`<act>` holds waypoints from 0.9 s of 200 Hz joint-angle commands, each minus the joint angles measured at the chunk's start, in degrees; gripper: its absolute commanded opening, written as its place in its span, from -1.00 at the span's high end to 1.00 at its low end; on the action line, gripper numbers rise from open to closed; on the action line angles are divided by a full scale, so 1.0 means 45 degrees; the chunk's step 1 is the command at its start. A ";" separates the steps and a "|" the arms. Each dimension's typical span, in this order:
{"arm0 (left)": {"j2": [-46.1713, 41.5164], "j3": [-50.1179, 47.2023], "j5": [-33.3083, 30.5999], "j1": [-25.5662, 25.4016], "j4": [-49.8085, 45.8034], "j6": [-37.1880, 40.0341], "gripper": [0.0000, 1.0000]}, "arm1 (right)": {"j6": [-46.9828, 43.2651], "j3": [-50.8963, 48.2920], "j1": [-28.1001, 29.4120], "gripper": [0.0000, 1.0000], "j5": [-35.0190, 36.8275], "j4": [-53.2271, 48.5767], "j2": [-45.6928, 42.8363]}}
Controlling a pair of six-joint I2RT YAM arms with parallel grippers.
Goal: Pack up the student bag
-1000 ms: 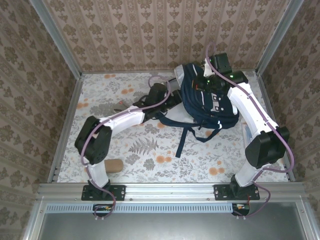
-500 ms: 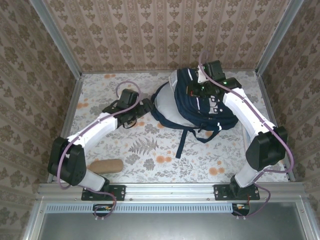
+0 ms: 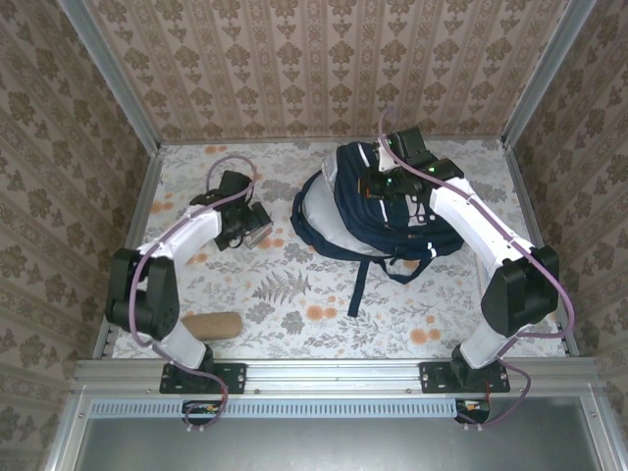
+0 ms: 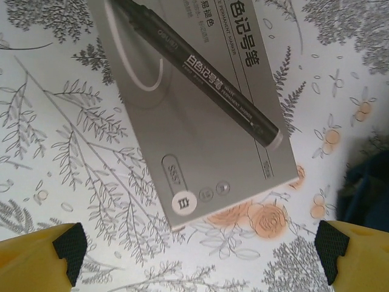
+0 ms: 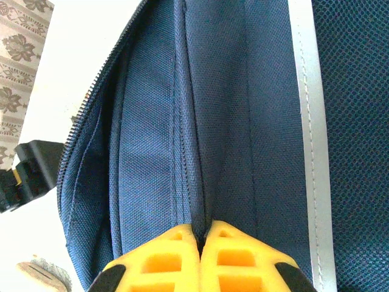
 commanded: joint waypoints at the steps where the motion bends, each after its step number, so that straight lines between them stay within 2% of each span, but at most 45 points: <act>1: 0.0792 0.0959 -0.0445 -0.0042 -0.0805 0.0232 -1.00 | 0.0059 -0.0020 0.0198 0.99 -0.0536 0.0716 -0.0542; 28: 0.1438 0.1531 -0.0852 -0.0176 -0.0965 -0.0129 -1.00 | 0.0030 -0.0110 0.0197 0.99 -0.0545 0.0729 -0.0533; 65: 0.2754 0.2897 -0.1779 -0.0215 -0.2588 -0.1355 -1.00 | 0.0076 -0.0170 0.0200 0.99 -0.0601 0.0729 -0.0470; 118: 0.3350 0.3237 -0.1957 -0.0454 -0.2292 -0.2120 -1.00 | 0.0084 -0.0162 0.0197 0.99 -0.0700 0.0731 -0.0348; 180: 0.4145 0.3161 -0.1667 -0.0472 -0.1684 -0.2089 -1.00 | 0.0103 -0.0113 0.0197 0.99 -0.0740 0.1041 -0.0311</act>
